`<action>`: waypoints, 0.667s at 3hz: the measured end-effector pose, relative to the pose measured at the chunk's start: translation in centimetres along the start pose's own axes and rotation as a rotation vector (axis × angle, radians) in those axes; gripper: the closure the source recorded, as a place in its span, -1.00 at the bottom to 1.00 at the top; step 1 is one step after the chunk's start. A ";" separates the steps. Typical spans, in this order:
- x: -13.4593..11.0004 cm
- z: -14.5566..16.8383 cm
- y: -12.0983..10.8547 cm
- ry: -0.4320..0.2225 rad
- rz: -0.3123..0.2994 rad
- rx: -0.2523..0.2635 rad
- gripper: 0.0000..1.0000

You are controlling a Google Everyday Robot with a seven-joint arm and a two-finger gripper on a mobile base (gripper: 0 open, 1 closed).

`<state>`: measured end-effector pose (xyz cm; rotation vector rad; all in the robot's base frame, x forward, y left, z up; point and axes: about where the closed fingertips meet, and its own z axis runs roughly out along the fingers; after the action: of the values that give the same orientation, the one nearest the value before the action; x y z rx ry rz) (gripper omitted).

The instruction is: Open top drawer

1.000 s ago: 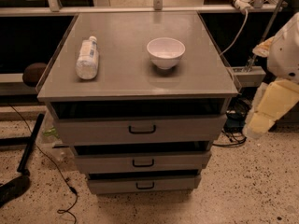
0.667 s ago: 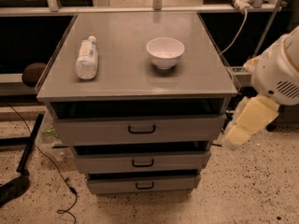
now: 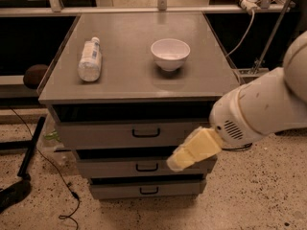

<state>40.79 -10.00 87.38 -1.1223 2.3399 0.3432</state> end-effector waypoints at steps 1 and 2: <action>-0.5 2.1 0.9 -0.044 0.109 -0.007 -1.00; -0.5 2.1 0.9 -0.044 0.109 -0.007 -1.00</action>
Offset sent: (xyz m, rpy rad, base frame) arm 0.0010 0.0197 -0.0152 0.0762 0.0272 -0.0824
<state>41.02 -8.19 85.88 -0.9827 2.3676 0.4116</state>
